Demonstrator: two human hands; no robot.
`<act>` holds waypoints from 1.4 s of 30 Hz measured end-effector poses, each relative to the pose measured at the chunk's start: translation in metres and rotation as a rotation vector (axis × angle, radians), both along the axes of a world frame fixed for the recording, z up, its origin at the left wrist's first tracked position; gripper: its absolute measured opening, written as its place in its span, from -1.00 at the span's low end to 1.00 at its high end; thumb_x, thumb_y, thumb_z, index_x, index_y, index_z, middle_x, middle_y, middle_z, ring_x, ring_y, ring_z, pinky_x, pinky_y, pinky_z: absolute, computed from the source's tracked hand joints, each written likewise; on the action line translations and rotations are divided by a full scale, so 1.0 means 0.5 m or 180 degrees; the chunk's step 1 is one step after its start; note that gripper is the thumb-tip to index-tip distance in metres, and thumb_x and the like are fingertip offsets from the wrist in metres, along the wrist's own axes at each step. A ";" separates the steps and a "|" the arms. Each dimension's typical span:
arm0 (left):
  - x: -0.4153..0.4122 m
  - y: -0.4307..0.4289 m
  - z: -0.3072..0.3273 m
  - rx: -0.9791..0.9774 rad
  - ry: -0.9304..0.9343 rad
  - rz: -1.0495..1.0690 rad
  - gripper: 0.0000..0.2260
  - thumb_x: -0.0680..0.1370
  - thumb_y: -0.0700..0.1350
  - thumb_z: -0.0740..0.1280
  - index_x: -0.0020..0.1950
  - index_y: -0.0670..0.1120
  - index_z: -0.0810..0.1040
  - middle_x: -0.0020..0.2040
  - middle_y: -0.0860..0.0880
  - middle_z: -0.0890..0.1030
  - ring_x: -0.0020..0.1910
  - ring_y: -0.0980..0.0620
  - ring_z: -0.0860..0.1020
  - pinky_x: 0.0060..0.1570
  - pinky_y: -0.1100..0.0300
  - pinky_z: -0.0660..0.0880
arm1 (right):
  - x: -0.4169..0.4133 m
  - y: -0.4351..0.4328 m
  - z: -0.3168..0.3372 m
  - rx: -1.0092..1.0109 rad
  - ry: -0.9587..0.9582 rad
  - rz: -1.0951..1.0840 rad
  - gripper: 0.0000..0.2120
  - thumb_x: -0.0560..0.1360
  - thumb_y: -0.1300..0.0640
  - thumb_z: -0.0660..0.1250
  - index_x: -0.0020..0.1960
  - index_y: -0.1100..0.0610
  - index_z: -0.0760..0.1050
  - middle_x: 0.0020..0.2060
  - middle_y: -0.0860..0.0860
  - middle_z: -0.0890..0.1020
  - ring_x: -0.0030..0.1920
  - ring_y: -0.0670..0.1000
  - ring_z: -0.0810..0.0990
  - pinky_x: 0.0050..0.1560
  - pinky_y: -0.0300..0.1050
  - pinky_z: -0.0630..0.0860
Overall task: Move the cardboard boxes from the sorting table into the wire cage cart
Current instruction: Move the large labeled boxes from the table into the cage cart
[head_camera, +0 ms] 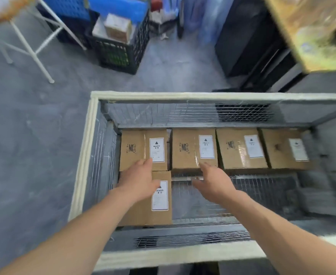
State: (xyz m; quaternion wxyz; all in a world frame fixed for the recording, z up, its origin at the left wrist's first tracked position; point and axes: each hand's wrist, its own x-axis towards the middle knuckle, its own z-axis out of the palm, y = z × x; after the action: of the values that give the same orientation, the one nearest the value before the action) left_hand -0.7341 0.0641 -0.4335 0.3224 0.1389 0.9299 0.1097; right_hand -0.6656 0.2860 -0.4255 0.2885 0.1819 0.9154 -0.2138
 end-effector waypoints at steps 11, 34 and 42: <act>0.043 0.193 0.390 0.0551 0.1120 -0.1562 -0.32 0.53 0.26 0.28 0.54 -0.04 0.24 0.51 0.00 0.35 0.49 -0.03 0.29 0.43 -0.10 0.26 | 0.135 0.097 0.399 0.0953 0.1097 -0.0262 -0.61 0.54 -0.08 0.30 0.28 0.08 0.41 0.17 -0.02 0.57 0.12 0.05 0.54 0.05 0.00 0.52; 0.588 0.542 0.802 0.1582 0.1929 -0.3228 -0.32 0.52 0.41 0.17 0.48 -0.02 0.33 0.43 -0.03 0.44 0.40 -0.07 0.40 0.30 -0.06 0.42 | 0.819 0.262 0.800 0.1817 0.1222 -0.2051 -0.52 0.54 -0.19 0.26 0.31 0.11 0.42 0.25 0.03 0.55 0.29 0.12 0.51 0.22 0.07 0.49; 0.735 0.570 0.865 0.1982 0.1853 -0.3818 -0.36 0.53 0.37 0.21 0.44 -0.03 0.37 0.41 -0.01 0.44 0.40 -0.05 0.40 0.28 -0.02 0.39 | 1.005 0.203 0.864 0.2174 0.1072 -0.2888 -0.47 0.55 -0.21 0.25 0.36 0.12 0.38 0.31 0.05 0.53 0.32 0.12 0.50 0.29 0.12 0.45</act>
State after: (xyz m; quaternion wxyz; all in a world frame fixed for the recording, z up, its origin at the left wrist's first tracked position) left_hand -0.3667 0.3490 -0.0009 0.0127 0.7323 0.6679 0.1322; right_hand -0.1632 0.3876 0.0065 -0.0560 0.6013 0.7963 -0.0349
